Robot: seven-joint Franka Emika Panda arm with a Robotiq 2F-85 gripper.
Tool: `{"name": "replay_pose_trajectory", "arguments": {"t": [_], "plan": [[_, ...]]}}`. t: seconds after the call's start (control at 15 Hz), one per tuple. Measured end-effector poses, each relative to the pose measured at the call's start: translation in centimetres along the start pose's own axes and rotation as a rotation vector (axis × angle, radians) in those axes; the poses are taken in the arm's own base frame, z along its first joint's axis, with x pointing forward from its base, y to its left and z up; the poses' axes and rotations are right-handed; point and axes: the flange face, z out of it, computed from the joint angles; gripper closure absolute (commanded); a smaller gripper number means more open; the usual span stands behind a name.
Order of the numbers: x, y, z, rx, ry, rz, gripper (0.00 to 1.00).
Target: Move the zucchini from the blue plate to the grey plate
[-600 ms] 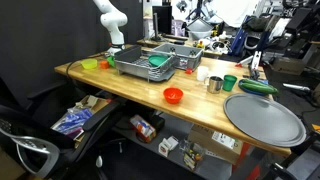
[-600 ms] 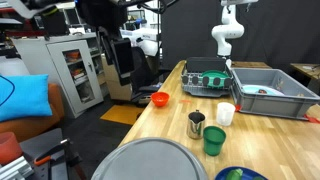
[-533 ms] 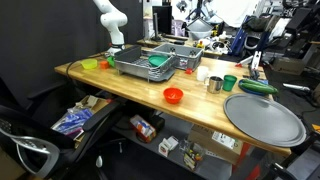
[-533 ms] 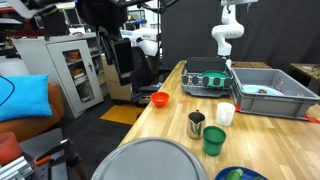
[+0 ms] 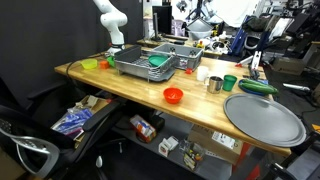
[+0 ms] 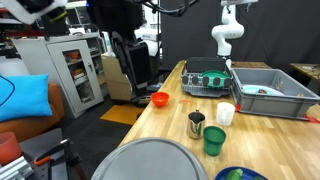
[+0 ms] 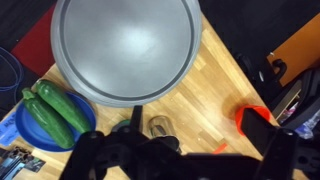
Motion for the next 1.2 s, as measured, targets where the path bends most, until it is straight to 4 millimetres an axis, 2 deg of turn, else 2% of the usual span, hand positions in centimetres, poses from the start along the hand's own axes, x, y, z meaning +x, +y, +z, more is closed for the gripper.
{"name": "replay_pose_trajectory", "arguments": {"t": [0.2,0.4,0.53,1.0,1.2], "plan": [[0.8,2.4,1.2,-0.062,-0.015,-0.004,0.0],[1.5,3.4,3.0,-0.115,-0.072,-0.054,0.0],[1.8,3.6,3.6,-0.125,-0.087,-0.072,0.0],[2.1,3.5,3.5,-0.129,-0.082,-0.078,0.0],[3.3,3.4,4.8,-0.197,-0.062,-0.112,0.0]]}}
